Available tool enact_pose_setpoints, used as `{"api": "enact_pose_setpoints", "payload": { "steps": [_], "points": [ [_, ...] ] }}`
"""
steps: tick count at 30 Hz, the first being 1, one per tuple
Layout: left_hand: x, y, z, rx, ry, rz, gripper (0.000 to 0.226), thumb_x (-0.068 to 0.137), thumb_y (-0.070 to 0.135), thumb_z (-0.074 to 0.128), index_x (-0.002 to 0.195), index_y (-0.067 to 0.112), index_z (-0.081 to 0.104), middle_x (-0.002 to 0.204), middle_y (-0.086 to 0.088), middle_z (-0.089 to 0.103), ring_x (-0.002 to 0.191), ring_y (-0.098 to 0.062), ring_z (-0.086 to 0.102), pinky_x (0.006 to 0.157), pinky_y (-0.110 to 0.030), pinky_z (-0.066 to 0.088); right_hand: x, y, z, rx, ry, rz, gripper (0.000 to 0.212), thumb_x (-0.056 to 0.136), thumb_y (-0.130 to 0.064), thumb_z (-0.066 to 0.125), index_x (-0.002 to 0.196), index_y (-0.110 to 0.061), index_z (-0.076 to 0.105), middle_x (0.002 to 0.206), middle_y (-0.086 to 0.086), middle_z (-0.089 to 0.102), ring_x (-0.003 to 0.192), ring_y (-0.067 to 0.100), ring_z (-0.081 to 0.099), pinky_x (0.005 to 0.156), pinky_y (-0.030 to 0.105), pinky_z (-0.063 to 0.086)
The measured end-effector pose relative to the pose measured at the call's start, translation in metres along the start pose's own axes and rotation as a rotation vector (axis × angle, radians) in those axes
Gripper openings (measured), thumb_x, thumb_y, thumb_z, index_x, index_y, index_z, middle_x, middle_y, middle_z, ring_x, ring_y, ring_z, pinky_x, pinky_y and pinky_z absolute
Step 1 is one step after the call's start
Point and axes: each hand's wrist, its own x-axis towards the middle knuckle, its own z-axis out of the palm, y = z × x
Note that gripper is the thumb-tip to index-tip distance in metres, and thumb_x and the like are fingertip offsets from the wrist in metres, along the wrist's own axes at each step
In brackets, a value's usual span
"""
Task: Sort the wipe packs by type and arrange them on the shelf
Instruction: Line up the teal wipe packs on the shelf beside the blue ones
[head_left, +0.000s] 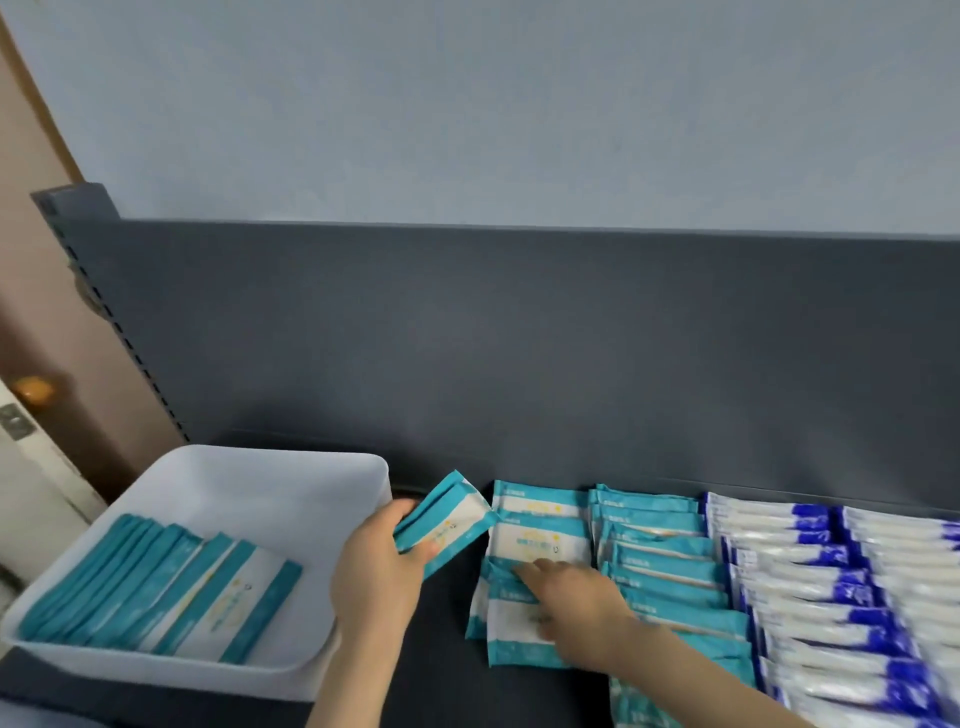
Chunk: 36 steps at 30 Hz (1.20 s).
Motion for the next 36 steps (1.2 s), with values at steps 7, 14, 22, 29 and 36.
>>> {"api": "enact_pose_setpoints", "payload": {
  "steps": [7,14,22,29,36],
  "points": [
    [-0.003,-0.001,-0.014,0.058,-0.171,0.118,0.038,0.080,0.034,0.074,0.115,0.035,0.058,0.112,0.021,0.063,0.099,-0.004,0.060,0.068,-0.020,0.050,0.047,0.029,-0.021,0.176,0.034,0.154,0.054,0.081,-0.023,0.062,0.132,-0.029,0.046,0.128,0.000,0.056,0.117,0.026,0.054,0.091,0.034,0.046],
    [-0.007,0.009,0.009,0.172,-0.546,0.261,0.047,0.071,0.034,0.079,0.115,0.037,0.061,0.110,0.020,0.062,0.098,-0.001,0.058,0.079,-0.022,0.047,0.064,0.043,-0.030,0.204,-0.015,0.144,0.041,0.077,-0.045,0.069,0.108,-0.021,0.058,0.101,-0.002,0.061,0.099,0.022,0.057,0.071,0.031,0.045],
    [-0.017,0.012,0.060,0.076,-0.400,0.273,0.064,0.069,0.039,0.079,0.126,0.037,0.050,0.119,0.016,0.048,0.112,-0.006,0.047,0.088,-0.025,0.048,0.059,0.052,-0.034,0.293,-0.067,0.114,0.032,0.090,-0.034,0.060,0.118,-0.018,0.060,0.115,0.001,0.061,0.093,0.014,0.049,0.078,0.024,0.036],
    [-0.030,0.000,0.067,-0.114,-0.355,0.121,0.080,0.071,0.033,0.080,0.139,0.032,0.037,0.122,0.015,0.052,0.107,-0.003,0.054,0.087,-0.020,0.047,0.052,0.055,-0.023,0.328,-0.033,0.155,0.039,0.083,-0.025,0.069,0.120,-0.016,0.059,0.116,-0.001,0.060,0.100,0.016,0.053,0.078,0.022,0.037],
    [-0.037,0.009,0.069,-0.054,-0.401,0.184,0.079,0.072,0.035,0.079,0.140,0.034,0.039,0.111,0.013,0.053,0.102,-0.005,0.055,0.086,-0.023,0.050,0.050,0.053,-0.015,0.352,0.022,0.185,0.042,0.083,-0.028,0.069,0.122,-0.019,0.058,0.119,-0.001,0.062,0.109,0.019,0.055,0.083,0.024,0.041]
  ]
}}
